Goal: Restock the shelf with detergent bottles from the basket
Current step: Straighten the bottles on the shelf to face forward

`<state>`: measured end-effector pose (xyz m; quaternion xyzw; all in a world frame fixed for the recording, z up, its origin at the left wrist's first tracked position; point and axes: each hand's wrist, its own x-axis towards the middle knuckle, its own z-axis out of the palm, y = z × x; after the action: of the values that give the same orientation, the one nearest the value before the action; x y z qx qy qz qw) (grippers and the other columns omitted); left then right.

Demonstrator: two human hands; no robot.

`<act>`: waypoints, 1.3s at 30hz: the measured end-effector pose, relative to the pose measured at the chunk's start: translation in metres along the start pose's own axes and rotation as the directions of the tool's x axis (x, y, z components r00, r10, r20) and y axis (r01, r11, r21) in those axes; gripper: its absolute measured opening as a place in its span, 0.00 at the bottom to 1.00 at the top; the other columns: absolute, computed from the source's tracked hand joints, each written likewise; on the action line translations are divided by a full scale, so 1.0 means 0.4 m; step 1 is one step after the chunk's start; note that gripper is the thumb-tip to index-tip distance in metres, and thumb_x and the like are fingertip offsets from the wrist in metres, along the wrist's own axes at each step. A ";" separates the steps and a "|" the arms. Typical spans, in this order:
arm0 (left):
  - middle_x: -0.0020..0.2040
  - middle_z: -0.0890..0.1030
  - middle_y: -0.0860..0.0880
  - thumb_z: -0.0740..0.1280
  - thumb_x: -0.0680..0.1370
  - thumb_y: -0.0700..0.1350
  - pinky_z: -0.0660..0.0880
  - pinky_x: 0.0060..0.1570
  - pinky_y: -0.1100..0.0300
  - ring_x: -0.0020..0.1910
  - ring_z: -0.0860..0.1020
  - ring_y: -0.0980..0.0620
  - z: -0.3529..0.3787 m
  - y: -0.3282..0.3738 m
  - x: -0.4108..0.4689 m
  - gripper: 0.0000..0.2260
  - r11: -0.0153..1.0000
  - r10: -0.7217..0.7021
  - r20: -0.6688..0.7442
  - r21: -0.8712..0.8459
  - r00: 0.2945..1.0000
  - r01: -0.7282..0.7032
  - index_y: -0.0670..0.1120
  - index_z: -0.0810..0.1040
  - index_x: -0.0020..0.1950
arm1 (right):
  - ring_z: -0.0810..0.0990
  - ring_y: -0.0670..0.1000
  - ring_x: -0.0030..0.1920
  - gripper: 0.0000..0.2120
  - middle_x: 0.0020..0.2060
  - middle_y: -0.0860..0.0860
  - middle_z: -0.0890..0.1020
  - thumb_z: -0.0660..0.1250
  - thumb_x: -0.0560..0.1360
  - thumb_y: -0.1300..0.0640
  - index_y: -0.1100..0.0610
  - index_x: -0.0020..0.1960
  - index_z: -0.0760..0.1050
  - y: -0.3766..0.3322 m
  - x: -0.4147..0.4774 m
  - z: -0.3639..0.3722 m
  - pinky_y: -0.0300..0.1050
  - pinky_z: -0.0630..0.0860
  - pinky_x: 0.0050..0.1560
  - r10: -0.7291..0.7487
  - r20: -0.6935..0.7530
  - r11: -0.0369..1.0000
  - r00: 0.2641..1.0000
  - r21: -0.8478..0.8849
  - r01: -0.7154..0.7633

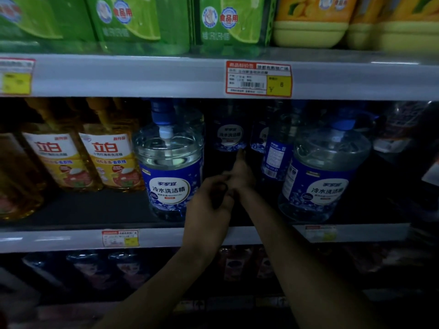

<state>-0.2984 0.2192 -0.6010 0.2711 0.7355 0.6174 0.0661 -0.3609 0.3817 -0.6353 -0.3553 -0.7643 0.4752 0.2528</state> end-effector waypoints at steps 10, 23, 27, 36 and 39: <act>0.60 0.83 0.58 0.69 0.81 0.44 0.78 0.57 0.66 0.58 0.79 0.66 -0.028 0.009 -0.025 0.18 0.992 0.060 0.024 0.109 0.998 -0.062 0.53 0.76 0.71 | 0.68 0.58 0.73 0.39 0.75 0.57 0.66 0.72 0.76 0.52 0.51 0.81 0.56 -0.047 -0.106 -0.068 0.56 0.71 0.69 -0.162 0.087 0.984 0.983 -0.066 0.168; 0.62 0.81 0.59 0.72 0.79 0.56 0.78 0.60 0.63 0.60 0.78 0.65 -0.059 0.102 -0.107 0.18 0.989 0.131 -0.005 0.063 0.991 -0.130 0.57 0.76 0.67 | 0.71 0.51 0.72 0.36 0.74 0.50 0.71 0.72 0.76 0.51 0.47 0.80 0.61 -0.080 -0.297 -0.287 0.50 0.72 0.70 -0.339 0.176 0.920 0.924 -0.143 0.364; 0.64 0.79 0.62 0.68 0.75 0.66 0.79 0.62 0.54 0.62 0.77 0.64 -0.046 0.133 -0.116 0.25 0.982 0.184 -0.013 0.049 0.983 -0.183 0.60 0.75 0.69 | 0.71 0.48 0.71 0.34 0.73 0.47 0.71 0.74 0.76 0.55 0.46 0.79 0.63 -0.101 -0.351 -0.379 0.45 0.72 0.69 -0.361 0.143 0.920 0.922 -0.109 0.377; 0.68 0.77 0.58 0.68 0.76 0.65 0.76 0.66 0.56 0.66 0.76 0.60 0.037 0.188 -0.114 0.27 0.985 0.159 0.016 -0.078 0.987 -0.157 0.57 0.74 0.73 | 0.74 0.41 0.63 0.33 0.66 0.42 0.74 0.78 0.71 0.48 0.47 0.73 0.70 -0.136 -0.382 -0.572 0.33 0.73 0.56 -0.371 0.078 0.912 0.925 -0.158 0.379; 0.67 0.78 0.59 0.69 0.75 0.67 0.76 0.66 0.54 0.66 0.76 0.59 0.097 0.183 -0.109 0.28 0.987 0.126 0.048 -0.103 0.991 -0.121 0.58 0.73 0.73 | 0.81 0.46 0.53 0.21 0.54 0.45 0.80 0.80 0.70 0.51 0.48 0.60 0.75 -0.090 -0.365 -0.618 0.47 0.80 0.56 -0.243 -0.053 0.968 0.969 -0.073 0.239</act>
<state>-0.2218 0.2387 -0.5512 0.3292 0.6835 0.6486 0.0612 -0.1023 0.3921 -0.5058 -0.2823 -0.8090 0.4042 0.3202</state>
